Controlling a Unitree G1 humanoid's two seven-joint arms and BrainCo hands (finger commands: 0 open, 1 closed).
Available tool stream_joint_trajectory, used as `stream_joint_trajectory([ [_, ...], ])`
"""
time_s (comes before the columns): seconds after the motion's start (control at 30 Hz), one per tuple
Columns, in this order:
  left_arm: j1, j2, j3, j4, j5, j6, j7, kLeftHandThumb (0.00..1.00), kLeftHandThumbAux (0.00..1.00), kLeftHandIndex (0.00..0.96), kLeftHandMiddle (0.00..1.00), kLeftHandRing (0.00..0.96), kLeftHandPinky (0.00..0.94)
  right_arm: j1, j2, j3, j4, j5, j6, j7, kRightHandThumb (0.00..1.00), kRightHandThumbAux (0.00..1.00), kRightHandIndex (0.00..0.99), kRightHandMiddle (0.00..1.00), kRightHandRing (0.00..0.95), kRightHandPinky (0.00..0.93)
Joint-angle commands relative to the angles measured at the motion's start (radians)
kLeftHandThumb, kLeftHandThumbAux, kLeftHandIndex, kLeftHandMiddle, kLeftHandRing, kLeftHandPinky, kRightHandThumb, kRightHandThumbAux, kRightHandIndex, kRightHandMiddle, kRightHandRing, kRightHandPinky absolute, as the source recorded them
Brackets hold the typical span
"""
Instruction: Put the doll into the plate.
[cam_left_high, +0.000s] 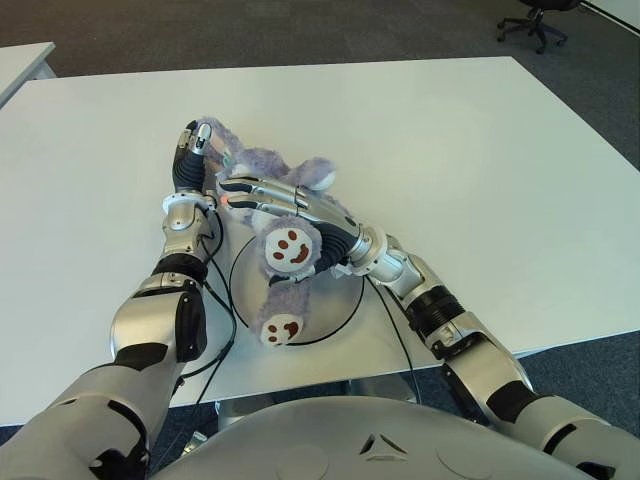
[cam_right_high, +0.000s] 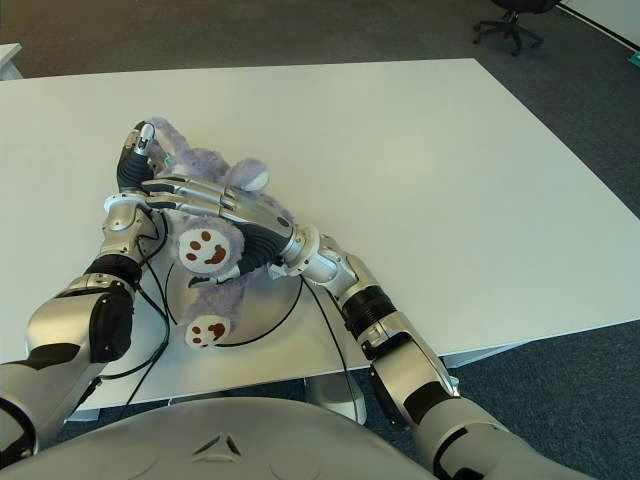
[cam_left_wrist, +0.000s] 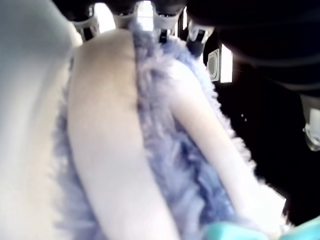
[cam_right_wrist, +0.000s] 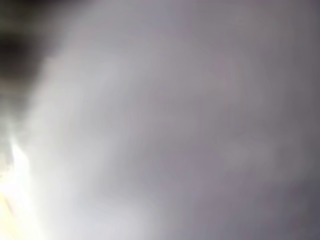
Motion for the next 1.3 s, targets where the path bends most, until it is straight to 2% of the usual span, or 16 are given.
stream_joint_trajectory([
  [0.03, 0.099, -0.039, 0.002, 0.068, -0.006, 0.055, -0.023, 0.0, 0.384, 0.0, 0.081, 0.024, 0.0, 0.121, -0.033, 0.02, 0.057, -0.047, 0.062, 0.003, 0.209, 0.309, 0.0, 0.0, 0.0, 0.0],
  [0.3, 0.1, -0.039, -0.001, 0.069, -0.003, 0.055, -0.03, 0.0, 0.389, 0.0, 0.075, 0.019, 0.0, 0.118, -0.043, 0.017, 0.047, -0.091, 0.065, -0.04, 0.195, 0.282, 0.0, 0.0, 0.0, 0.0],
  [0.77, 0.104, -0.042, -0.011, 0.058, 0.008, 0.044, -0.012, 0.0, 0.385, 0.0, 0.069, 0.017, 0.0, 0.11, -0.046, 0.023, 0.052, -0.109, 0.059, -0.083, 0.213, 0.268, 0.0, 0.0, 0.0, 0.0],
  [1.13, 0.103, -0.043, -0.014, 0.057, 0.012, 0.047, 0.0, 0.0, 0.381, 0.0, 0.067, 0.016, 0.0, 0.099, -0.049, 0.025, 0.062, -0.103, 0.043, -0.101, 0.207, 0.236, 0.0, 0.0, 0.0, 0.0],
  [1.3, 0.102, -0.046, -0.014, 0.054, 0.011, 0.048, 0.005, 0.0, 0.386, 0.0, 0.068, 0.016, 0.0, 0.098, -0.059, 0.02, 0.036, -0.065, 0.044, -0.072, 0.199, 0.221, 0.0, 0.0, 0.0, 0.0],
])
